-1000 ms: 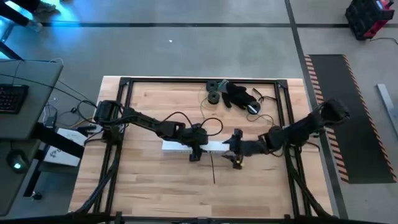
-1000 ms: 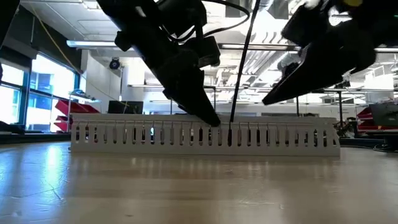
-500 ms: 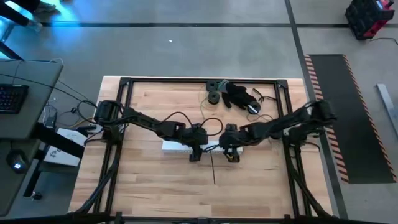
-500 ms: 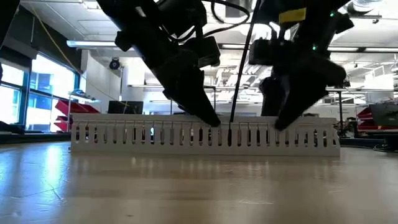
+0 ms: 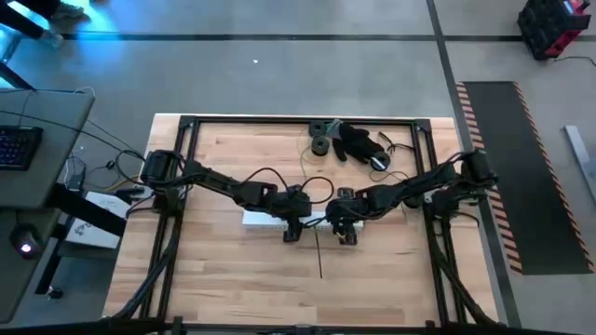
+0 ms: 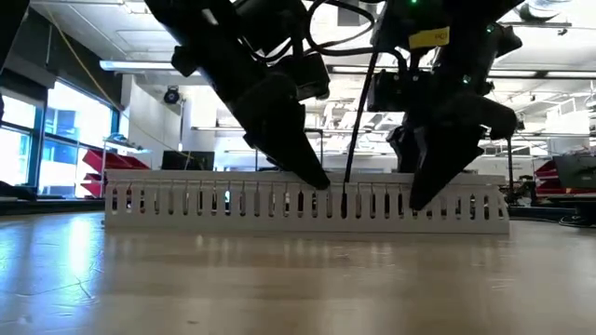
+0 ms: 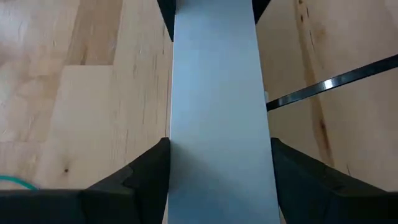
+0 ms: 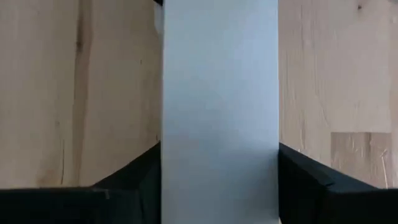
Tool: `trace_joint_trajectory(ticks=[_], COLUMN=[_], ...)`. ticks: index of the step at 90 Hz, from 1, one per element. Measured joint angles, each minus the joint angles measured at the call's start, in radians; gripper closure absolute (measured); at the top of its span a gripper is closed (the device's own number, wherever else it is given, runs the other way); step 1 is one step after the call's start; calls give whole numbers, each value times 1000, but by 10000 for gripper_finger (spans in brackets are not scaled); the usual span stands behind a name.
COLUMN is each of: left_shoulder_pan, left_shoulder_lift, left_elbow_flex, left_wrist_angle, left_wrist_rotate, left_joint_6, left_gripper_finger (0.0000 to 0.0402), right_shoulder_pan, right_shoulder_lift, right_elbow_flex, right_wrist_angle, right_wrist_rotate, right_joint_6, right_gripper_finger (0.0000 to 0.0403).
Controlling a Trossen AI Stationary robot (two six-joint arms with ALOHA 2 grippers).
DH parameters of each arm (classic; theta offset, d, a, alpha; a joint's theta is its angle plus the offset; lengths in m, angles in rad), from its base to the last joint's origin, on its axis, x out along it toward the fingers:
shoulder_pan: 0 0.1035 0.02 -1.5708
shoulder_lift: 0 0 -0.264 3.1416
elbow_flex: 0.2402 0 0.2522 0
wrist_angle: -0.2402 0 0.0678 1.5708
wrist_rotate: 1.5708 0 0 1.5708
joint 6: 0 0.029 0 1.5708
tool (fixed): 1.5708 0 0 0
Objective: Ziptie cables
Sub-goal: Close the white cable duct
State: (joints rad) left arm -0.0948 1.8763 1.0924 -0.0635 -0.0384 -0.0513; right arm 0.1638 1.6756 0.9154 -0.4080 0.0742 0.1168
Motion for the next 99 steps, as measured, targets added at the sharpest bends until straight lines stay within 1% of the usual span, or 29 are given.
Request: trace_joint_trajectory(ticks=[16, 18, 23, 33, 38, 42, 46, 55, 82, 90, 99], left_shoulder_pan=[0, 0, 0, 0, 0, 0, 0, 0, 0, 0, 0], left_shoulder_lift=[0, 0, 0, 0, 0, 0, 0, 0, 0, 0, 0], left_elbow_flex=[0, 0, 0, 0, 0, 0, 0, 0, 0, 0, 0], left_wrist_angle=[0, 0, -1, 2, 2, 2, 2, 2, 1, 1, 1], left_wrist_rotate=[0, 0, -1, -1, -1, -1, -1, -1, -2, -2, 0], left_joint_6=[1, 1, 3, 3, 3, 3, 3, 3, 0, 0, 2], left_gripper_finger=[190, 190, 190, 190, 190, 190, 190, 190, 190, 190, 190], right_shoulder_pan=[2, 2, 2, 0, -1, -1, -1, 7, 9, 9, 6], right_shoulder_lift=[0, 0, 0, 0, 0, 0, 0, 6, 84, 90, 91], right_elbow_flex=[0, 0, 0, 2, 2, 1, 1, 1, 1, 1, 1], right_wrist_angle=[4, 6, 14, 71, 88, 109, 137, 181, 270, 279, 275], right_wrist_rotate=[0, 0, -3, -25, -22, -14, -1, 41, 46, 46, 32], right_joint_6=[11, 11, 9, 24, 36, 40, 38, 31, 17, 33, 44], right_gripper_finger=[203, 197, 166, 79, 41, 22, 14, 27, 90, 120, 169])
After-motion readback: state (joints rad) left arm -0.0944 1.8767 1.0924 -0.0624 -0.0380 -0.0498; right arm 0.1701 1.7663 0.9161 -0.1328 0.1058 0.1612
